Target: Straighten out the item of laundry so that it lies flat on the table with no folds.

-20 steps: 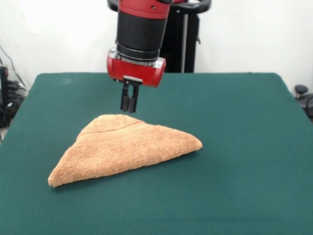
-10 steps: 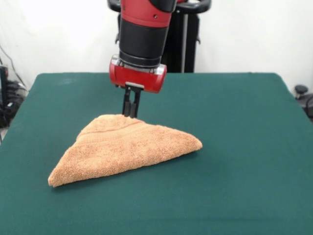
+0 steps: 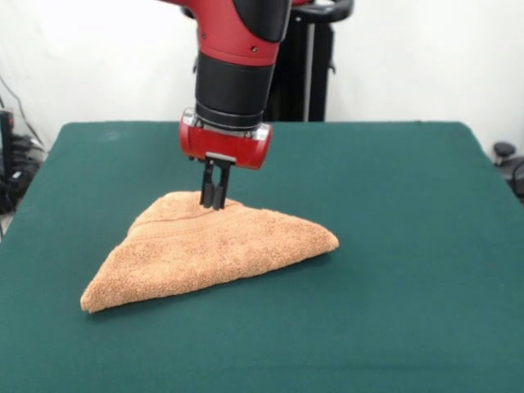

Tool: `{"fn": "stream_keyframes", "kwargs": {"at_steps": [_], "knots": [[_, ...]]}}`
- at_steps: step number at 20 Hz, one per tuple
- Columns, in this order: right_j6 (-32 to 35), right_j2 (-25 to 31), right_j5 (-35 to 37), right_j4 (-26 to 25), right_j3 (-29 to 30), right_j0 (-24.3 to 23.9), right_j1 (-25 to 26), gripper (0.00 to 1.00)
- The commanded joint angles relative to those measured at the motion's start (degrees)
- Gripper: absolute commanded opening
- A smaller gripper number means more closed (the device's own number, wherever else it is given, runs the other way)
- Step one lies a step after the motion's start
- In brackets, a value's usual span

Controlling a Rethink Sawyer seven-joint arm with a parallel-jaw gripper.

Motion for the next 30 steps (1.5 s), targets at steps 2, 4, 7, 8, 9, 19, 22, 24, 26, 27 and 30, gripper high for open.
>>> {"fn": "stream_keyframes", "kwargs": {"at_steps": [2, 4, 7, 8, 9, 19, 22, 24, 26, 27, 30], "knots": [[6.8, 7.5, -2.1, -2.6, 4.0, 0.3, 3.5, 0.00], [7.7, 7.4, -2.5, -2.5, 4.2, 0.6, 3.7, 0.00], [9.1, 6.9, -2.9, -2.4, 5.3, 1.2, 3.0, 0.00], [9.6, 6.5, -3.3, -2.3, 5.5, 1.6, 2.8, 0.00], [10.0, 6.2, -3.7, -2.2, 5.8, 1.8, 2.6, 0.00], [11.8, 3.2, -0.7, 0.0, 5.3, 3.9, 0.7, 0.00], [10.9, 3.0, 1.2, -0.1, 4.6, 4.0, -0.1, 0.00], [10.9, 3.3, 2.7, 0.4, 4.8, 4.0, -0.3, 0.00], [11.1, 3.3, 2.0, 0.3, 5.0, 4.2, -0.8, 0.00], [11.2, 2.9, 2.6, 0.4, 4.9, 4.6, -0.9, 0.00], [11.1, 2.5, 4.9, 0.7, 4.6, 4.8, -1.2, 0.00]]}}
